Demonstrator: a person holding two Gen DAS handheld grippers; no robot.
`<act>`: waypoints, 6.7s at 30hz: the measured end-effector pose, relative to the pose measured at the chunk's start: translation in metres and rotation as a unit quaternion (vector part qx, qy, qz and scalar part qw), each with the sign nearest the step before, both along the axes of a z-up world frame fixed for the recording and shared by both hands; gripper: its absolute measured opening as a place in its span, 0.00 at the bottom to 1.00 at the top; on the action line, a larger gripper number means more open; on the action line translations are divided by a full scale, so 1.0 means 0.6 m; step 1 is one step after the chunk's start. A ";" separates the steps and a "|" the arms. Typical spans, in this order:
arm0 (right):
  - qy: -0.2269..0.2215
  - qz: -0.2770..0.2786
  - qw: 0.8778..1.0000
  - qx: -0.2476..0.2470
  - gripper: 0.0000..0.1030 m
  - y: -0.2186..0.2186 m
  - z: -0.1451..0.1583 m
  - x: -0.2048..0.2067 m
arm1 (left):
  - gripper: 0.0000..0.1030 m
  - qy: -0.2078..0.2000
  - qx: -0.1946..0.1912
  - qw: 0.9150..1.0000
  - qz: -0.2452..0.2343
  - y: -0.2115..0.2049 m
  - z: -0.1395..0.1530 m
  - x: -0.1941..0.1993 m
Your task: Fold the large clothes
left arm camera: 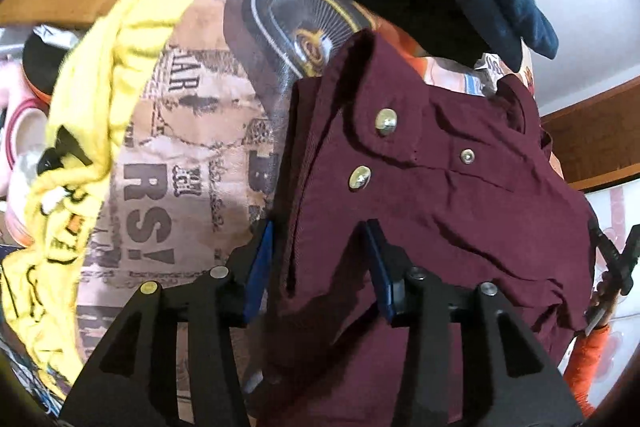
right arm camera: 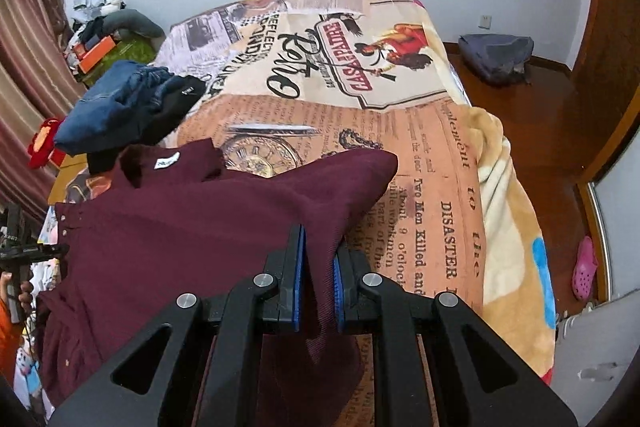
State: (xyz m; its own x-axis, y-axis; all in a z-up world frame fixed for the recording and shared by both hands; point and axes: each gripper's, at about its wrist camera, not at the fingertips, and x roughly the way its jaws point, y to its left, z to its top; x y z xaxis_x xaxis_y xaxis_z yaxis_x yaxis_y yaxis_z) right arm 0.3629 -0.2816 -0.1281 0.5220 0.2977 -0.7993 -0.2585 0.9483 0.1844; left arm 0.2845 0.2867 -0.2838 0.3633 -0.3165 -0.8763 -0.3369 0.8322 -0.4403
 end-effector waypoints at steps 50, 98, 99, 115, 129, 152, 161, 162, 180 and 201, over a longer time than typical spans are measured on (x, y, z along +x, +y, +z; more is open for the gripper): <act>-0.050 -0.024 0.992 -0.109 0.50 -0.008 0.054 -0.044 | 0.03 -0.004 -0.025 0.999 0.020 -0.027 0.043 -0.022; 0.024 -0.028 0.998 -0.049 0.52 0.003 -0.046 -0.055 | 0.14 -0.012 0.173 0.985 -0.015 -0.084 0.051 0.175; 0.024 -0.029 0.998 -0.053 0.52 0.005 -0.050 -0.056 | 0.19 -0.007 0.174 0.985 -0.015 -0.084 0.038 0.168; -0.022 -0.016 0.998 -0.057 0.53 0.011 0.029 -0.115 | 0.53 -0.075 0.256 0.962 -0.067 -0.098 0.150 0.004; -0.014 -0.003 0.998 -0.062 0.53 0.010 0.015 -0.214 | 0.67 -0.028 0.180 0.981 -0.065 -0.094 0.089 -0.130; 0.028 0.006 0.999 -0.034 0.22 0.033 -0.056 -0.276 | 0.18 -0.027 0.074 0.991 -0.108 -0.172 0.034 -0.191; -0.039 0.018 0.999 -0.032 0.08 0.046 -0.001 -0.269 | 0.04 -0.113 0.022 0.990 -0.081 -0.165 0.144 -0.154; -0.046 0.019 0.998 -0.028 0.08 0.047 0.006 -0.266 | 0.04 -0.123 0.016 0.989 -0.078 -0.160 0.156 -0.144; -0.099 -0.034 0.994 -0.005 0.07 0.040 0.048 -0.078 | 0.04 -0.128 0.051 0.990 0.004 -0.080 0.140 0.054; -0.018 -0.057 0.998 -0.034 0.42 0.024 0.020 -0.035 | 0.66 -0.119 0.226 0.966 -0.026 -0.127 0.165 0.025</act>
State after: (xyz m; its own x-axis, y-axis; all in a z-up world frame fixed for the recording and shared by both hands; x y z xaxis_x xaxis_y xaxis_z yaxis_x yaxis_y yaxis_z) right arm 0.3420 -0.2673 -0.1163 0.5776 0.1797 -0.7963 -0.1525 0.9820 0.1111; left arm 0.2994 0.2103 -0.1850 0.5662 0.0553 -0.8224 -0.2224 0.9710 -0.0878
